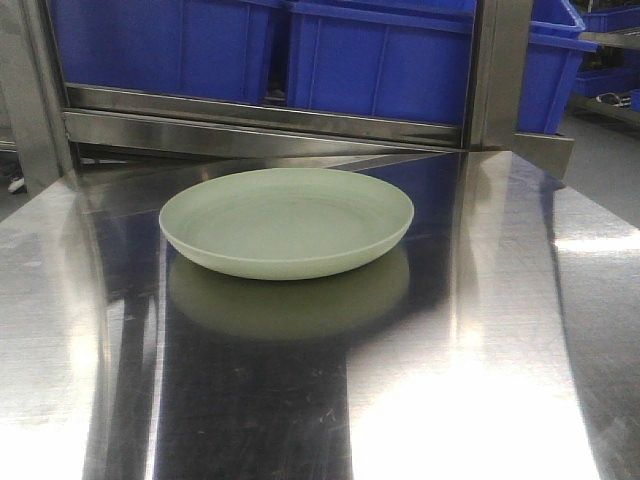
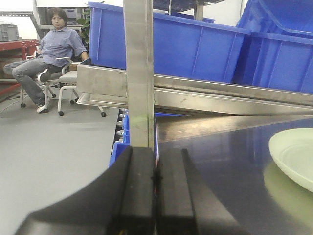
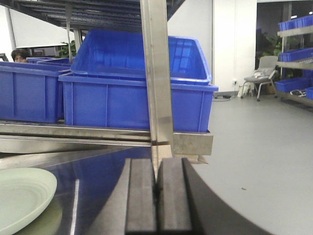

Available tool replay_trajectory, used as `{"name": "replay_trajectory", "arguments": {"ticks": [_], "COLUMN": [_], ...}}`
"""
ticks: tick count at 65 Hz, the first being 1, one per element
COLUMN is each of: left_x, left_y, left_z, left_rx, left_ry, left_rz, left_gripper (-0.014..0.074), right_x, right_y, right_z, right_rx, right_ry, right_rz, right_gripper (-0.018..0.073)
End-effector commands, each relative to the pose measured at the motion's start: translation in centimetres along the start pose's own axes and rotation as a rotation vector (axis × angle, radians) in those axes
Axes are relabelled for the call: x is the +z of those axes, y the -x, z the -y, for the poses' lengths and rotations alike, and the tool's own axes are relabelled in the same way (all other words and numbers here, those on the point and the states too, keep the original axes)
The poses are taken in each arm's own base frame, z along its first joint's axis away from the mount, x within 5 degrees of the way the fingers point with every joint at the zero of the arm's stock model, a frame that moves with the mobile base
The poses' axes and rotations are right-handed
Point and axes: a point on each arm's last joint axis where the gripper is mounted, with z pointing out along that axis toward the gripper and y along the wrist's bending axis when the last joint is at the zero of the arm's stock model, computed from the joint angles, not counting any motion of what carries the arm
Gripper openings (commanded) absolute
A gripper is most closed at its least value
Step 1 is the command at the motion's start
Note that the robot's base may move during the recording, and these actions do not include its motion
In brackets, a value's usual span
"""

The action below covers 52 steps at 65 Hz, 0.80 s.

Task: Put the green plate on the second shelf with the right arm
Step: 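Move the right gripper down toward the rim of the pale green plate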

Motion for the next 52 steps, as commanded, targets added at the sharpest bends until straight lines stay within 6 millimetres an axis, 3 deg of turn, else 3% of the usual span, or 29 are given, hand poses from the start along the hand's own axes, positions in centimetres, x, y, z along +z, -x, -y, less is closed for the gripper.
{"name": "replay_trajectory", "arguments": {"ticks": [1,12,21,30,34,40,44,52], "left_x": [0.0,0.0,0.0,0.0,0.0,0.0,0.0,0.0], "left_y": [-0.4,-0.4,-0.4,-0.4,-0.4,-0.4,-0.4,-0.4], "left_z": [0.0,0.0,0.0,0.0,0.0,0.0,0.0,0.0], "left_rx": [-0.006,-0.006,-0.006,-0.006,-0.006,-0.006,-0.006,-0.006], "left_ry": [-0.004,-0.004,-0.004,-0.004,-0.004,-0.004,-0.004,-0.004], "left_rz": [0.070,0.070,0.070,0.070,0.070,0.070,0.070,0.070], "left_gripper": [0.0130,0.0130,0.0130,0.0130,0.0130,0.0130,0.0130,0.0130], "right_x": [-0.2,-0.2,-0.3,-0.8,-0.5,1.0,3.1,8.1], "right_y": [1.4,1.8,3.3,8.3,10.8,14.4,16.3,18.2], "right_z": [-0.2,-0.2,-0.8,-1.9,-2.2,-2.7,-3.5,-6.3], "right_rx": [0.006,0.107,0.175,-0.004,0.003,0.085,0.138,0.138], "right_ry": [0.014,0.026,0.088,0.207,0.237,0.261,0.286,0.369], "right_rz": [0.104,0.138,0.121,0.236,0.237,0.159,0.063,-0.117], "right_gripper": [0.0052,0.0052,0.0052,0.0052,0.0052,0.0052,0.0052,0.0052]}}
